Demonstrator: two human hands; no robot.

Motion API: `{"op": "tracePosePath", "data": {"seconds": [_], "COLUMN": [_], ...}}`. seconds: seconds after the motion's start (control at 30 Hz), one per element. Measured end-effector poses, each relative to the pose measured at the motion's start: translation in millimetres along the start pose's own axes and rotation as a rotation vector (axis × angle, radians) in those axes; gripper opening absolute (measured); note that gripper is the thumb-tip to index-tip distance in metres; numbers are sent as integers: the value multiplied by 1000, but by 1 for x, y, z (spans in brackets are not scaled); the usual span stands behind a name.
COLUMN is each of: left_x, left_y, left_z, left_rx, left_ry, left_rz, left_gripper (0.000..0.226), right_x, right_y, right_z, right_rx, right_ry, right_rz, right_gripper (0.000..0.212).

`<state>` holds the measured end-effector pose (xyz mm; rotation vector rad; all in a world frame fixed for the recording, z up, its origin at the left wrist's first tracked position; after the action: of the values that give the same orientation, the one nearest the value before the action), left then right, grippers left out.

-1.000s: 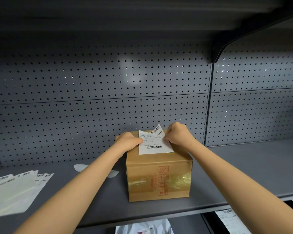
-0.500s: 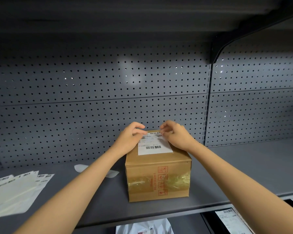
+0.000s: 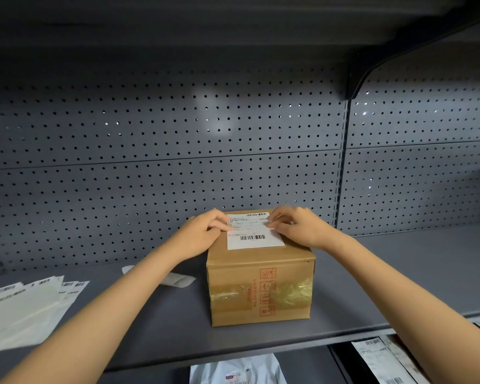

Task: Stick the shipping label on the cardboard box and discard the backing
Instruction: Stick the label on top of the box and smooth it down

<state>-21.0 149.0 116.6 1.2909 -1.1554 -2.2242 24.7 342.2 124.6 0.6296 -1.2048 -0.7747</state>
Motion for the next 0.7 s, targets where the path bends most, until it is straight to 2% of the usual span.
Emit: {"op": "tracePosePath", "data": {"seconds": [0.13, 0.3, 0.53, 0.7], "left_x": [-10, -23, 9, -1], "left_y": [-1, -19, 2, -9], "left_z": [4, 16, 16, 30], "left_rx": [1, 117, 45, 77], "left_ry": [-17, -15, 85, 2], "left_rz": [40, 91, 107, 116], "left_gripper": [29, 35, 40, 42], "right_x": [14, 27, -4, 9], "right_y": [-4, -22, -1, -13], "right_z": [2, 14, 15, 27], "right_rx": [25, 154, 119, 170], "right_ry": [56, 71, -40, 9], "right_rz": [-124, -159, -209, -209], "right_gripper": [31, 38, 36, 38]}}
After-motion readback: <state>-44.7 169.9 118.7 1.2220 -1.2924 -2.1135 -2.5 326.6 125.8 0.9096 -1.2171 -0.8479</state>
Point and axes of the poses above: each hand's wrist, its own z-axis towards the middle knuckle, its own y-axis out of the back of the hand, x = y × z, the point moved 5 cm from there along z, towards the middle knuckle, and after that the axes turned 1 degree about z, right-handed, at the moved point
